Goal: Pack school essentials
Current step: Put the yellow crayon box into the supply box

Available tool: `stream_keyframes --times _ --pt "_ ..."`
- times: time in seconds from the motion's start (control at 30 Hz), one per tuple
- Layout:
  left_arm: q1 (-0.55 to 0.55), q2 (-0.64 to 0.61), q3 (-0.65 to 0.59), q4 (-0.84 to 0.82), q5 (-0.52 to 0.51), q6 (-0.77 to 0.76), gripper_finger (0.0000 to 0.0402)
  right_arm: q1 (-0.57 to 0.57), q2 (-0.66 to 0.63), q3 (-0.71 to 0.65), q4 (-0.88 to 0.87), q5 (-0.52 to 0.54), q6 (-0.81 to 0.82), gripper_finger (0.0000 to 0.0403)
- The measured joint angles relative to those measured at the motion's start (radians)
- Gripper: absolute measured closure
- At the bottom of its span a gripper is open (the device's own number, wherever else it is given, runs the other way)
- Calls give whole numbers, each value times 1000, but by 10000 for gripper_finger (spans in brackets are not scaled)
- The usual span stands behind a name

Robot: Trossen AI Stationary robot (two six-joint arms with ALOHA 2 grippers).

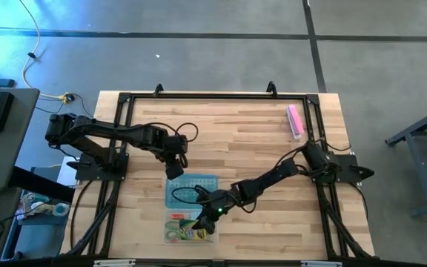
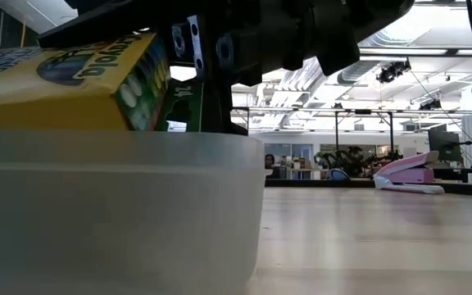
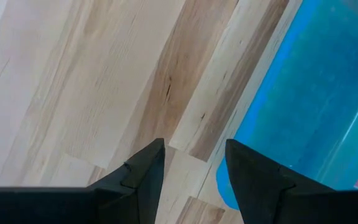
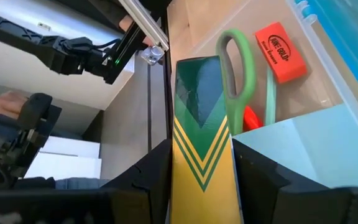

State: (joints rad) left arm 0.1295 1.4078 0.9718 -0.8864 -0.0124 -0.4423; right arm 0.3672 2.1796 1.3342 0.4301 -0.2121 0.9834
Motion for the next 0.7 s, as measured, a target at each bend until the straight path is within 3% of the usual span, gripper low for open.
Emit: stream_keyframes --times 0.5,0.7 --pt "0 0 0 0 0 -3 243 14 -25 9 -39 13 -234 263" --pt "0 0 0 0 0 -11 243 14 -26 99 -157 -1 -336 226"
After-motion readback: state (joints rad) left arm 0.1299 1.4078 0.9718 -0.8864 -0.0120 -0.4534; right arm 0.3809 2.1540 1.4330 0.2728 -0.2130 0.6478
